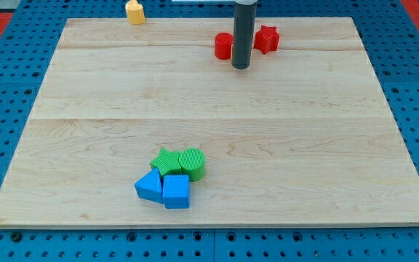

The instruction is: Push yellow hexagon along with red circle towards yellow heart

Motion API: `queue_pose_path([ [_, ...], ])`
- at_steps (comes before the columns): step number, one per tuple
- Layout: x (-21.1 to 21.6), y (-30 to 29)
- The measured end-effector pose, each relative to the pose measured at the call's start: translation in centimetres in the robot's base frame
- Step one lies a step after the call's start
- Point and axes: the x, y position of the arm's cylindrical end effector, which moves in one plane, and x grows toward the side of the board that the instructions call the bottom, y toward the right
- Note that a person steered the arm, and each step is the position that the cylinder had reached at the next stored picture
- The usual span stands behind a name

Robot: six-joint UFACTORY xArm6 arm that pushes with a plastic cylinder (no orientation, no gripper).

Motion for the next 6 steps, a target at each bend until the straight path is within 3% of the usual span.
queue_pose_path([
  [2, -0.8, 4.4],
  [6, -2.8, 2.9],
])
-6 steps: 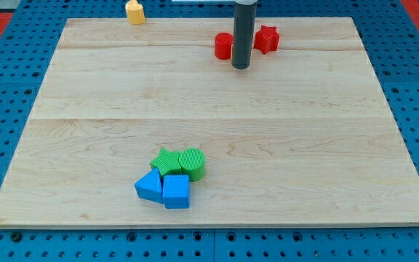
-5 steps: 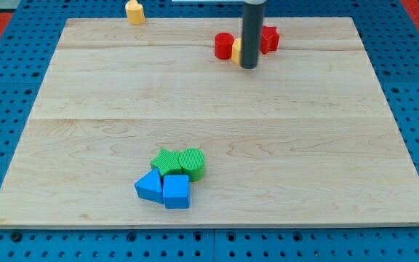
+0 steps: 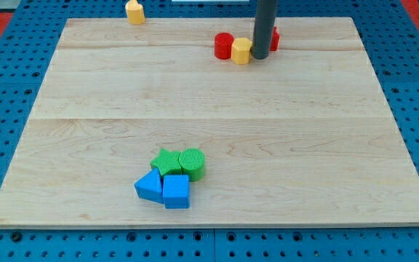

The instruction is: Push yellow hexagon along with red circle towards yellow heart

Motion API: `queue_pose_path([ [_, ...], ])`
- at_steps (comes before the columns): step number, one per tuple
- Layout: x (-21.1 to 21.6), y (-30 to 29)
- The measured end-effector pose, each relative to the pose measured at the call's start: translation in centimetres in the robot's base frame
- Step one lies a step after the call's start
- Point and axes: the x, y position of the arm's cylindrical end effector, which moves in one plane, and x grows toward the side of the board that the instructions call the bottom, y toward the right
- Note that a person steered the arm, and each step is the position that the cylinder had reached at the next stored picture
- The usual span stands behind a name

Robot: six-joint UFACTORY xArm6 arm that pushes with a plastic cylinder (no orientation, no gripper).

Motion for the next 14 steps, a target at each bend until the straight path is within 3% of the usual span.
queue_pose_path([
  [1, 0.0, -4.5],
  [5, -1.8, -5.9],
  [6, -1.0, -6.9],
  [7, 3.7, -7.0],
  [8, 4.8, -8.3],
  [11, -0.3, -9.7],
  [14, -2.4, -9.3],
])
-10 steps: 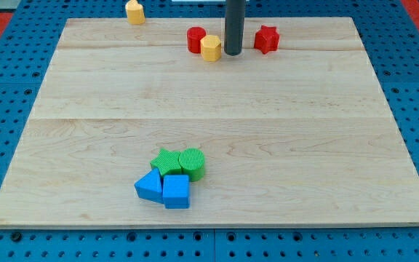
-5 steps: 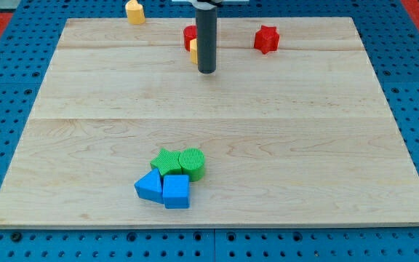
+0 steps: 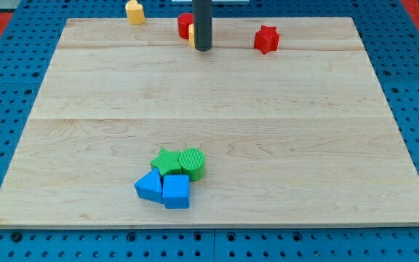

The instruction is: Push yellow hexagon along with red circle towards yellow heart

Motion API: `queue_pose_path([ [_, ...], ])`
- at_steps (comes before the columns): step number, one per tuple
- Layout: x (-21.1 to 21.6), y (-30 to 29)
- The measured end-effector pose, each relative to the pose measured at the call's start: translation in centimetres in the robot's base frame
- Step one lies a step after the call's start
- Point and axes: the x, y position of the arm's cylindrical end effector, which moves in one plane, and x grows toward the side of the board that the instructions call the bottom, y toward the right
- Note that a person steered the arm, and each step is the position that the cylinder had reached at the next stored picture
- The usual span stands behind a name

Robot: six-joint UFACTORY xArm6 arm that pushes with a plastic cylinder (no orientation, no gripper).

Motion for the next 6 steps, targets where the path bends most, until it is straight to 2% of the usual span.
queue_pose_path([
  [4, -5.3, 1.6],
  [6, -5.8, -0.3],
])
